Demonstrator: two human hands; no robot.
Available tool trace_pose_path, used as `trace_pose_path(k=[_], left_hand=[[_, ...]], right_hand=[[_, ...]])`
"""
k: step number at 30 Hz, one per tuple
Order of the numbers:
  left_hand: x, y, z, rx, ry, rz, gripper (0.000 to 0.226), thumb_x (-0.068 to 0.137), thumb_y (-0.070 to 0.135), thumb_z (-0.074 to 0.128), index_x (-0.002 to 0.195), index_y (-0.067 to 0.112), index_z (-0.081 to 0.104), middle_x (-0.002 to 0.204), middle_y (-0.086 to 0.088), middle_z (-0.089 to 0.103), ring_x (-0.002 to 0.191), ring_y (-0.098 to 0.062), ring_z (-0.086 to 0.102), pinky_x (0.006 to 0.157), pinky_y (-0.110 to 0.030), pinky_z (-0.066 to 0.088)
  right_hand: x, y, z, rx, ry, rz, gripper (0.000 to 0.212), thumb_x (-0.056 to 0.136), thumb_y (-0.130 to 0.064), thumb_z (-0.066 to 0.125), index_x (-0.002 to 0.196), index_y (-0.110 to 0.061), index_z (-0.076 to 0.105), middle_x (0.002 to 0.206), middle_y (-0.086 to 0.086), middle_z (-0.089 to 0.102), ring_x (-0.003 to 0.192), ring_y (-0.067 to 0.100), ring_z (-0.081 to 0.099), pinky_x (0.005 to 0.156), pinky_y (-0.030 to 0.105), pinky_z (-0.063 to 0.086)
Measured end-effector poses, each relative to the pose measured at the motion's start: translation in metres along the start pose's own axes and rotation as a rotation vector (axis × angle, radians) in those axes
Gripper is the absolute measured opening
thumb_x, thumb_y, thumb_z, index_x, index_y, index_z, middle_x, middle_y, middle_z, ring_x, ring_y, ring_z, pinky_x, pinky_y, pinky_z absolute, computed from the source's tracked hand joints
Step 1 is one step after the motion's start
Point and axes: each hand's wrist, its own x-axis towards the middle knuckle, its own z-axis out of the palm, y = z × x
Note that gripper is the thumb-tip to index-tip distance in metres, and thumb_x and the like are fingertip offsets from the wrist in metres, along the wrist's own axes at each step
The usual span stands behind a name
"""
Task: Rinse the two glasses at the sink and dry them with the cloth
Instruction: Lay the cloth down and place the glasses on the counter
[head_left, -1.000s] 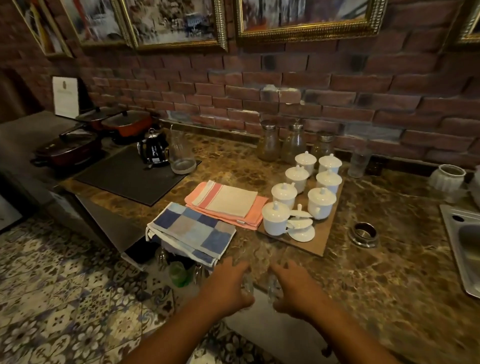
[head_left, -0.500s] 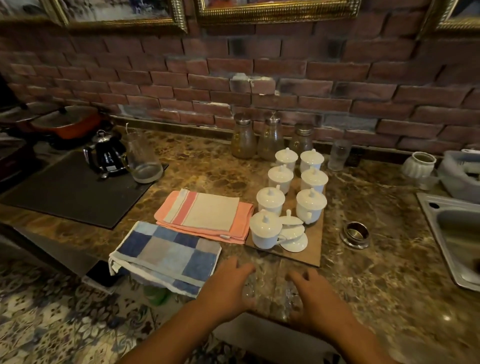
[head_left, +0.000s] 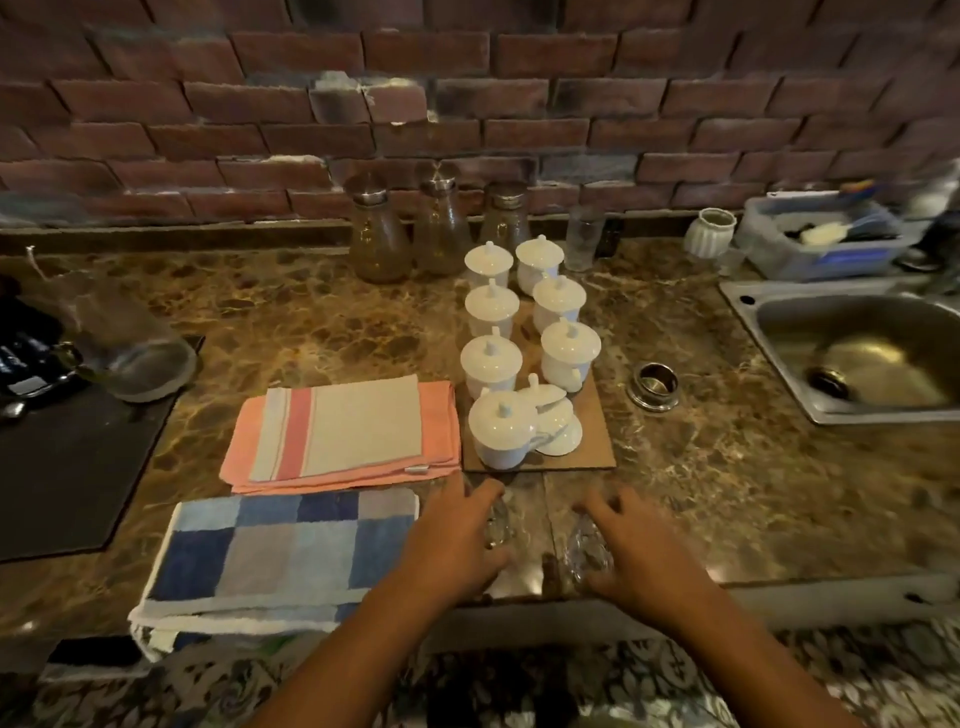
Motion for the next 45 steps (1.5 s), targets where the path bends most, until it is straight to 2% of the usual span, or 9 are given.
trace_pose_path(k=[3,7,12,18,25,29,34,45], left_hand=[[0.004,-0.003,0.001,-0.010,-0.035,0.041,0.063,0.082,0.049,0.075,0.137,0.040,0.044,0.137,0.002,0.039,0.127,-0.020,0.044,0.097,-0.035,0.051],[0.010,0.000,0.008,0.024,-0.039,0.068,0.065,0.085,0.044,0.075,0.141,0.033,0.044,0.136,-0.002,0.040,0.127,-0.023,0.043,0.098,-0.035,0.048],[0.019,0.009,0.018,0.048,-0.067,0.049,0.066,0.085,0.042,0.075,0.142,0.031,0.043,0.140,-0.005,0.038,0.128,-0.028,0.042,0.100,-0.040,0.049],[0.028,0.017,0.025,0.049,-0.060,-0.016,0.070,0.084,0.039,0.076,0.145,0.031,0.042,0.146,-0.006,0.037,0.132,-0.028,0.042,0.104,-0.039,0.048],[0.040,0.025,0.034,0.081,-0.035,-0.052,0.074,0.083,0.042,0.078,0.147,0.031,0.042,0.150,-0.006,0.037,0.135,-0.027,0.043,0.108,-0.041,0.047],[0.044,0.027,0.040,0.109,-0.017,-0.046,0.073,0.083,0.042,0.078,0.146,0.030,0.043,0.150,-0.006,0.037,0.134,-0.027,0.043,0.107,-0.041,0.048],[0.048,0.031,0.044,0.144,-0.045,-0.065,0.073,0.085,0.039,0.077,0.147,0.032,0.040,0.147,-0.006,0.036,0.134,-0.028,0.040,0.105,-0.039,0.048],[0.055,0.031,0.051,0.205,-0.077,-0.073,0.072,0.088,0.036,0.074,0.150,0.033,0.036,0.153,-0.005,0.033,0.139,-0.030,0.035,0.107,-0.042,0.044]], right_hand=[[-0.001,-0.002,0.002,0.044,0.002,0.037,0.069,0.078,-0.043,0.069,0.139,-0.040,0.038,0.116,-0.005,0.040,0.097,0.010,0.042,0.075,0.020,0.042],[0.005,0.001,0.003,0.035,-0.017,0.051,0.073,0.078,-0.037,0.073,0.142,-0.038,0.037,0.116,-0.004,0.039,0.095,0.011,0.041,0.075,0.020,0.037],[0.018,0.009,0.002,0.001,-0.042,0.031,0.074,0.081,-0.038,0.073,0.145,-0.035,0.036,0.129,0.001,0.042,0.113,0.017,0.047,0.090,0.024,0.044],[0.036,0.021,-0.002,-0.026,-0.084,-0.024,0.076,0.080,-0.036,0.073,0.146,-0.032,0.035,0.133,0.003,0.041,0.119,0.021,0.045,0.096,0.030,0.047],[0.056,0.042,-0.008,-0.048,-0.108,-0.063,0.073,0.081,-0.038,0.073,0.144,-0.032,0.036,0.135,0.005,0.041,0.119,0.024,0.045,0.095,0.034,0.050],[0.063,0.046,-0.004,-0.076,-0.120,-0.081,0.071,0.081,-0.041,0.072,0.142,-0.033,0.036,0.135,0.005,0.041,0.120,0.023,0.045,0.090,0.032,0.050],[0.068,0.048,0.007,-0.103,-0.161,-0.095,0.072,0.082,-0.034,0.072,0.143,-0.029,0.035,0.136,0.008,0.039,0.123,0.028,0.043,0.098,0.041,0.049],[0.069,0.052,0.027,-0.071,-0.106,-0.100,0.077,0.083,-0.022,0.071,0.149,-0.031,0.031,0.142,0.006,0.037,0.131,0.029,0.037,0.102,0.041,0.047]])
